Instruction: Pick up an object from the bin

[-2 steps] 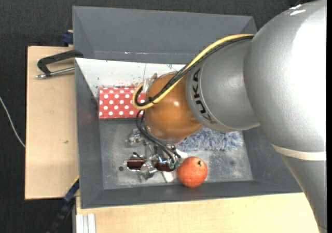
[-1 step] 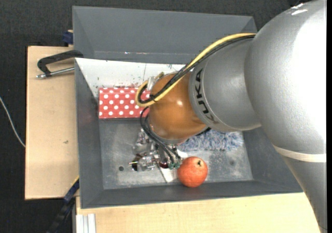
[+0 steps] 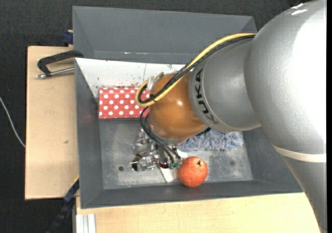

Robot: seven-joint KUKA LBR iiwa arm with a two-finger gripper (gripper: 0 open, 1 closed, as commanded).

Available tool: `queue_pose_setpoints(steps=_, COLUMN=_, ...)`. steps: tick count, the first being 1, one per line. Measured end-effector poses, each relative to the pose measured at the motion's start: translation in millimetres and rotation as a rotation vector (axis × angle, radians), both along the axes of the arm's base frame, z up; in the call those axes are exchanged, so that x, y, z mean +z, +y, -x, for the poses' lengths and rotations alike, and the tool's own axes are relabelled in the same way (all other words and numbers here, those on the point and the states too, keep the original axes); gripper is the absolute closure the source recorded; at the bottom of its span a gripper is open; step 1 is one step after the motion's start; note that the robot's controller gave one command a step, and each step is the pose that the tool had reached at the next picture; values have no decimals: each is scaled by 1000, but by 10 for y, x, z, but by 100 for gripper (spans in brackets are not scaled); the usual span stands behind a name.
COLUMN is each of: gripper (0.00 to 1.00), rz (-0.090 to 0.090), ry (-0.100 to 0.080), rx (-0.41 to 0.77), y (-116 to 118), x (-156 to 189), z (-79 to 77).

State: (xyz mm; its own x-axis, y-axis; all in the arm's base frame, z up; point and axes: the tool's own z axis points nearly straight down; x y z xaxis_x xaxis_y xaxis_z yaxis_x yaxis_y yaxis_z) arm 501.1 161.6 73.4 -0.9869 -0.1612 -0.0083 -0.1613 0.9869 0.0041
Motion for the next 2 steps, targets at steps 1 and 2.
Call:
queue_pose_setpoints(steps=1, gripper=100, rz=0, ry=0, rx=0, y=2, x=4, z=-1)
queue_pose_setpoints(steps=2, gripper=100, rz=4, ry=7, rx=0, y=6, x=633, z=6)
